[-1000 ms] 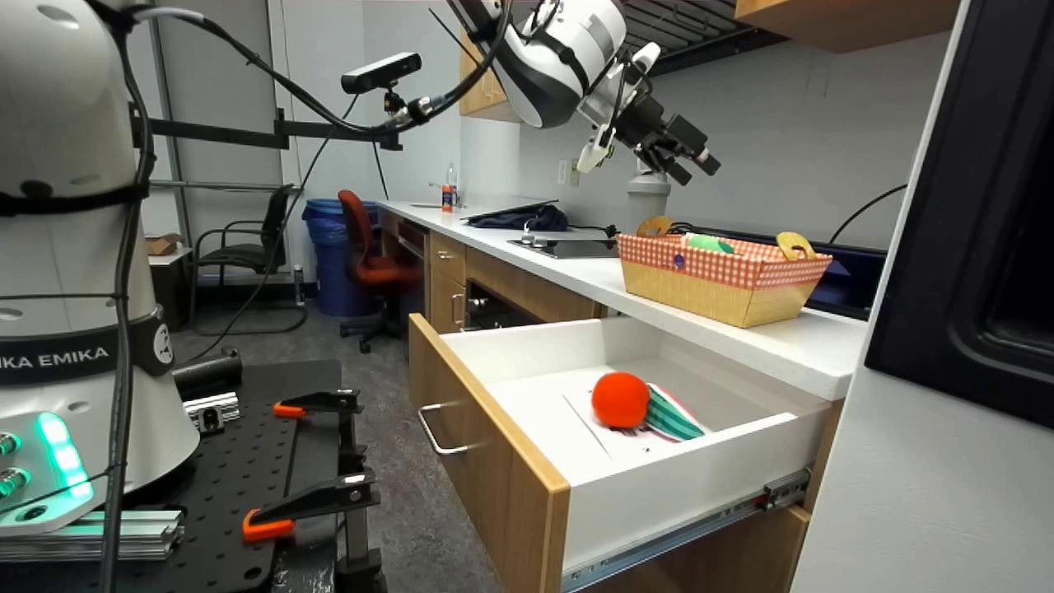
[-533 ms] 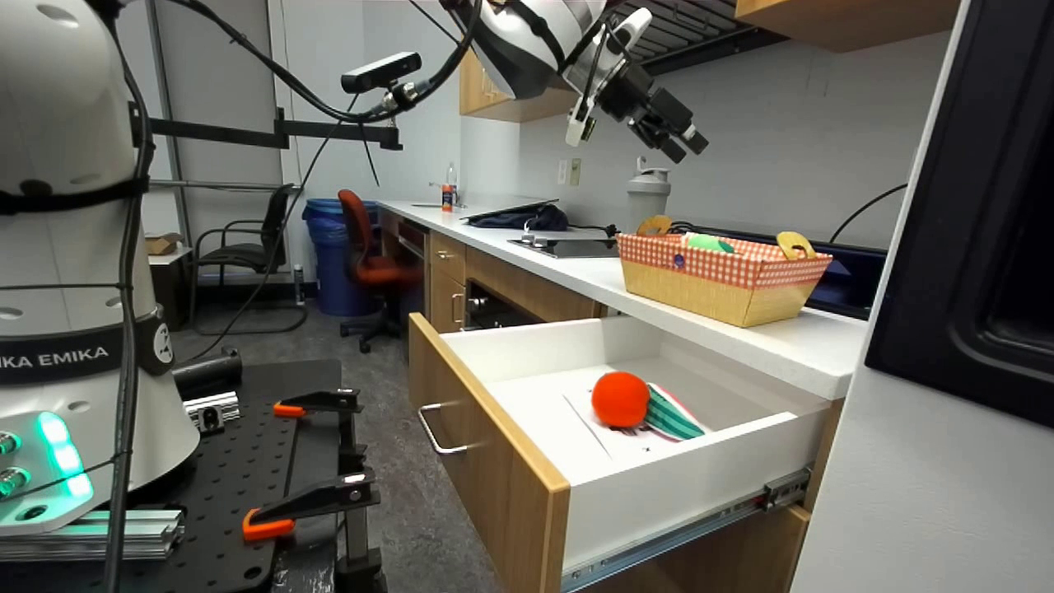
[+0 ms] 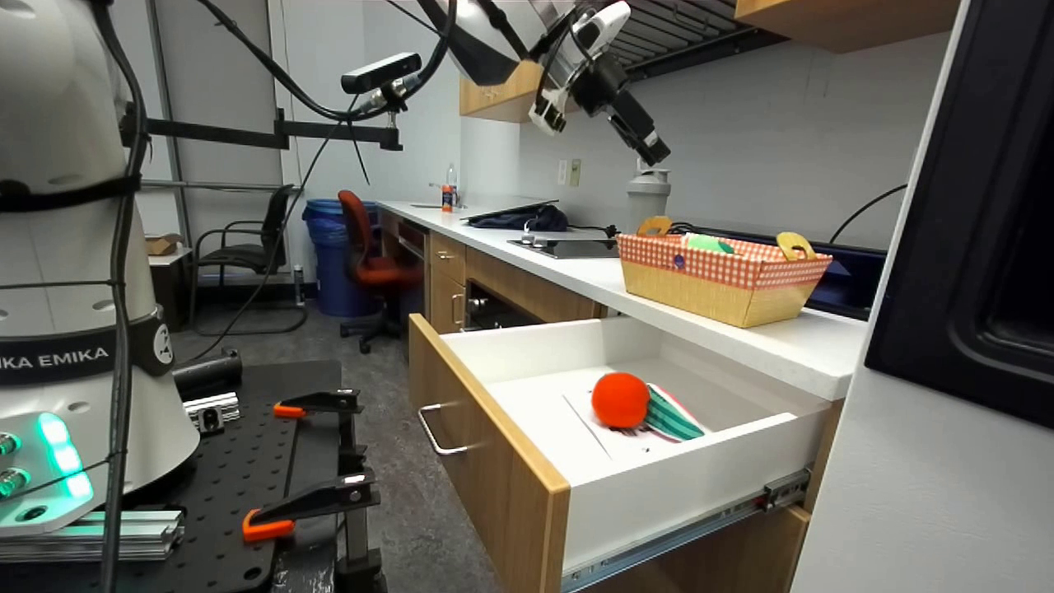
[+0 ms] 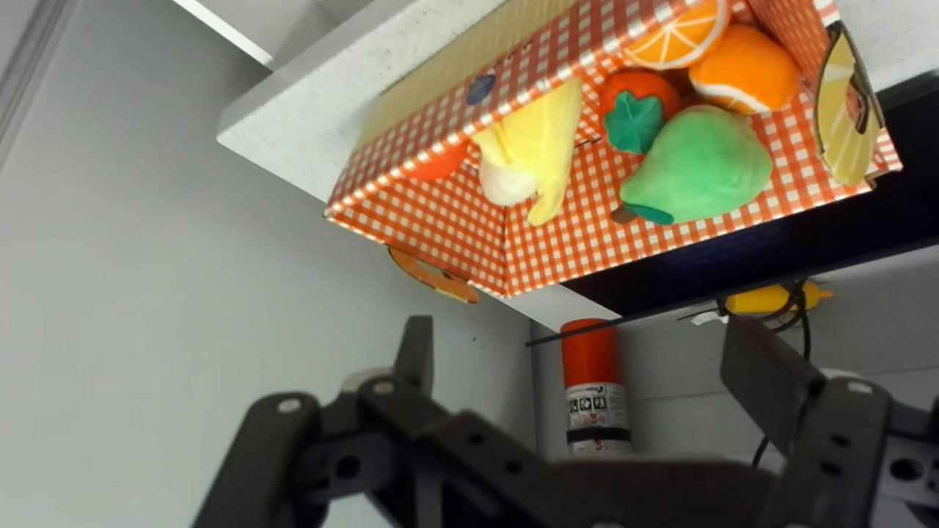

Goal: Remove the banana and tomato plush toys from the open drawer and put them inside the basket

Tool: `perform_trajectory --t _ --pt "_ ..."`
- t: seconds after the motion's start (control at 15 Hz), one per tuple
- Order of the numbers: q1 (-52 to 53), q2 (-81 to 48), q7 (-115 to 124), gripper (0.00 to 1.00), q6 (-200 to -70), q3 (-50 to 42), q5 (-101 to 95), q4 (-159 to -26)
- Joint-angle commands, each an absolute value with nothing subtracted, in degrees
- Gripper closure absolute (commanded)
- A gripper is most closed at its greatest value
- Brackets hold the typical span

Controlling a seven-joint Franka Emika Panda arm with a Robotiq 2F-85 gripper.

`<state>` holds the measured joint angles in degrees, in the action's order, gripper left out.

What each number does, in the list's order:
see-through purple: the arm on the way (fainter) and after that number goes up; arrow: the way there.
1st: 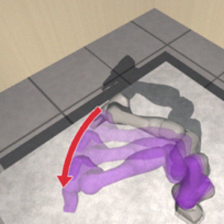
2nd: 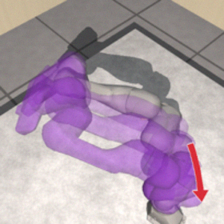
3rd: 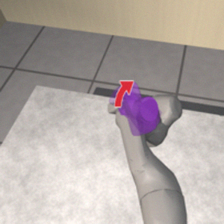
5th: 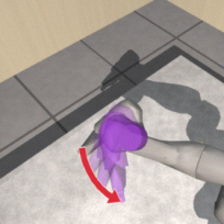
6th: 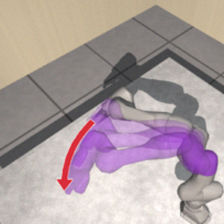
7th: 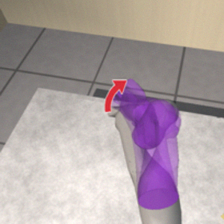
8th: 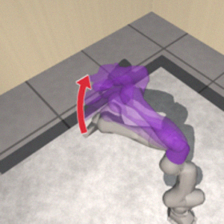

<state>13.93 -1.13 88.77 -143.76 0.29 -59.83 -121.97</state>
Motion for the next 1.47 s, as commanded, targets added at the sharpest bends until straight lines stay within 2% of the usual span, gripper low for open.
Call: perform_trajectory --t 0.0,0.6,1.4 --pt "10.3 2.9 87.3 0.0 -143.1 2.5 -54.2 -125.9" --pt "6.1 5.8 85.3 0.0 -142.7 2.4 -42.7 -131.7" --pt "3.6 2.1 85.8 0.0 -144.1 2.0 -42.0 -135.7"
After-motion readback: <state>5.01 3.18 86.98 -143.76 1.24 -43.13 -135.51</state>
